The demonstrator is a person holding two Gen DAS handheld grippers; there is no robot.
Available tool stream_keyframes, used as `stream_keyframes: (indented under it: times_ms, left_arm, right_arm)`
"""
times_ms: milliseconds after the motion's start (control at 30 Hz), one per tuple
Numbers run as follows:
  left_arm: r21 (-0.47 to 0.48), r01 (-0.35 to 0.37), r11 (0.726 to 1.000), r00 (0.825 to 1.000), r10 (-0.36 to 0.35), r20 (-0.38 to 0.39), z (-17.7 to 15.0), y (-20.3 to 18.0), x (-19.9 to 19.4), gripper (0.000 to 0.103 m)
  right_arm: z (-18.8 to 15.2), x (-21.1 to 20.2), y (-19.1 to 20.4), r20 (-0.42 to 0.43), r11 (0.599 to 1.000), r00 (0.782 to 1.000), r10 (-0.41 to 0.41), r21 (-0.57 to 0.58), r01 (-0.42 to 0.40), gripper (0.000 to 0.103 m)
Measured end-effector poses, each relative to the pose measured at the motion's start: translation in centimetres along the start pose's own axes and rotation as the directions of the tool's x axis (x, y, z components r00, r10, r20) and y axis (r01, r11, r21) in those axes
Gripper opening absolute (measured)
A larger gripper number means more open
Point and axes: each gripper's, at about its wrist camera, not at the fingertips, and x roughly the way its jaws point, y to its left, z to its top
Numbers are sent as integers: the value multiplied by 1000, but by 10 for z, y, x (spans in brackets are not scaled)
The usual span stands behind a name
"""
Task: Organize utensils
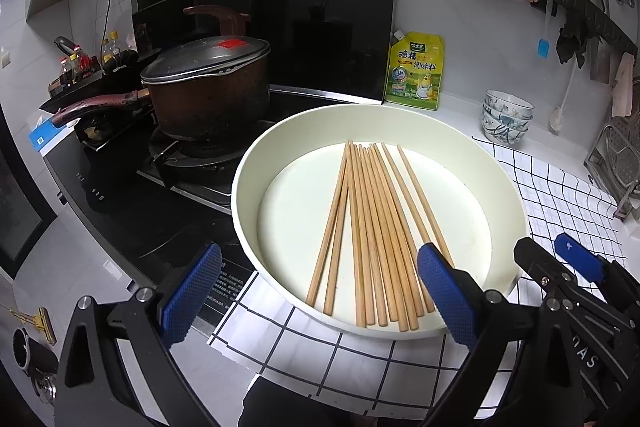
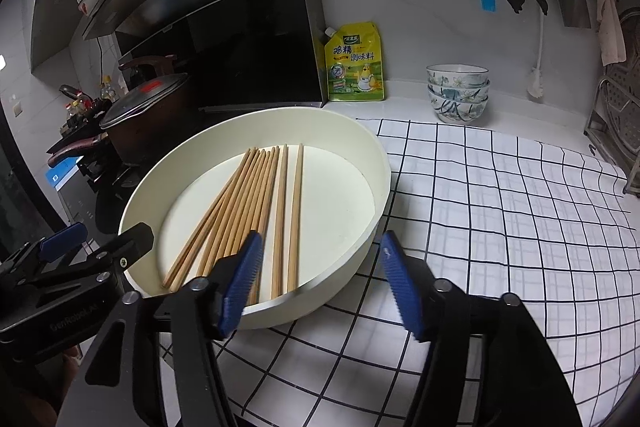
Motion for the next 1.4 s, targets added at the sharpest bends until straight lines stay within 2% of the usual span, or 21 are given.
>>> stream_keyframes:
  times_ms: [267,1400]
  left_arm:
    - [1,-18,1000,1000,18,8,-1,0,-3,97]
    - [-10,-37,999,999,37,12,-1,1,-8,97]
  right_arm:
    - [1,-2,-2,6,1000,1000,-2,10,2,73]
    - [-3,-4,-2,-2,1000,1000,-16,11,16,76]
